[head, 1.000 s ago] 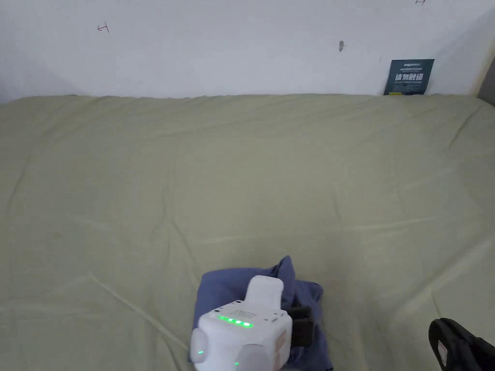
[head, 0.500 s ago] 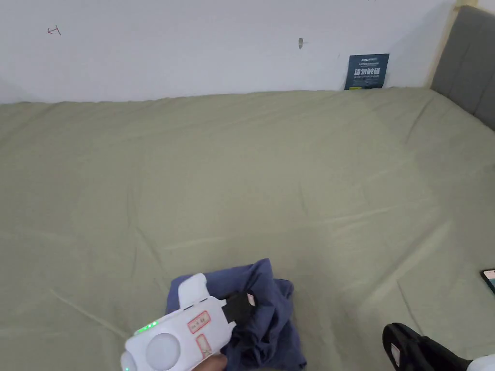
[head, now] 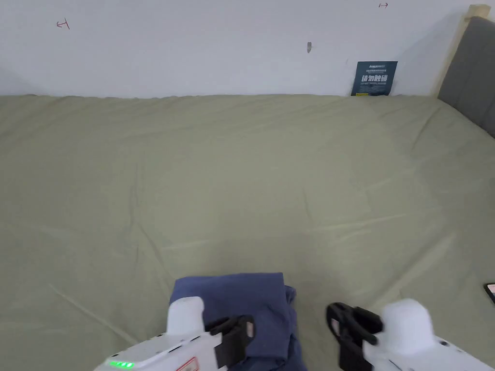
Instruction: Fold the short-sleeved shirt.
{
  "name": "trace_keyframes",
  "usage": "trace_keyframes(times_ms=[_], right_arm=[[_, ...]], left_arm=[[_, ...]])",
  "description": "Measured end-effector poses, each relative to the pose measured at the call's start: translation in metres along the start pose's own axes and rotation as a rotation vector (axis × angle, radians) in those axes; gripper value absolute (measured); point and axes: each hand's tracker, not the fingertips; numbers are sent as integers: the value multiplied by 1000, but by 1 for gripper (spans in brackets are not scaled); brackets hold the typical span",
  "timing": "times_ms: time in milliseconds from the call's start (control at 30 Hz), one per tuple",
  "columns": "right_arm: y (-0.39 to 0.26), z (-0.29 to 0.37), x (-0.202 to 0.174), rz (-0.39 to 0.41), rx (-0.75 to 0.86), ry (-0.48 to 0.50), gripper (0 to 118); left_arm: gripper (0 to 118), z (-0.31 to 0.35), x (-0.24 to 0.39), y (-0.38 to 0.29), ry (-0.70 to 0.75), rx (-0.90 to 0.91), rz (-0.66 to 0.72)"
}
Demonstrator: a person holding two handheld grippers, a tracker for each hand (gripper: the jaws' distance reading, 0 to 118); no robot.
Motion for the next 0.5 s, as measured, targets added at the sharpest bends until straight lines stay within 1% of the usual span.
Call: trace_keyframes(times_ms=[100,167,200,233,267,300,333,367,400,433,500], right_arm=[[-4,-72,3,-89,-79,185,8],[-13,-121,14,-226,-162,303,8],[-17,-138,20,-291,-212,338,8],[-22,-152,25,-318,-282,328,8],[-28,-161,30,-316,-326,270,8],[-32,-164,34,-300,-357,205,8],[-36,-165,40,-305,-376,177,8],[-37,-163,49,-343,-356,205,7],[-37,-161,55,-409,-333,249,7],[-37,-158,56,-437,-348,235,7],[-36,-161,59,-424,-352,251,7]], left_arm=[[6,26,-17,1,56,36,16],[6,33,-34,3,78,41,19],[16,36,-43,5,74,37,43],[37,39,-55,6,44,30,82],[37,40,-67,9,35,36,98],[46,41,-77,11,37,37,105],[68,41,-88,12,48,35,111],[95,41,-101,12,51,54,131],[103,38,-116,14,37,66,159],[103,32,-132,16,14,34,209],[103,12,-160,20,-9,-23,313]])
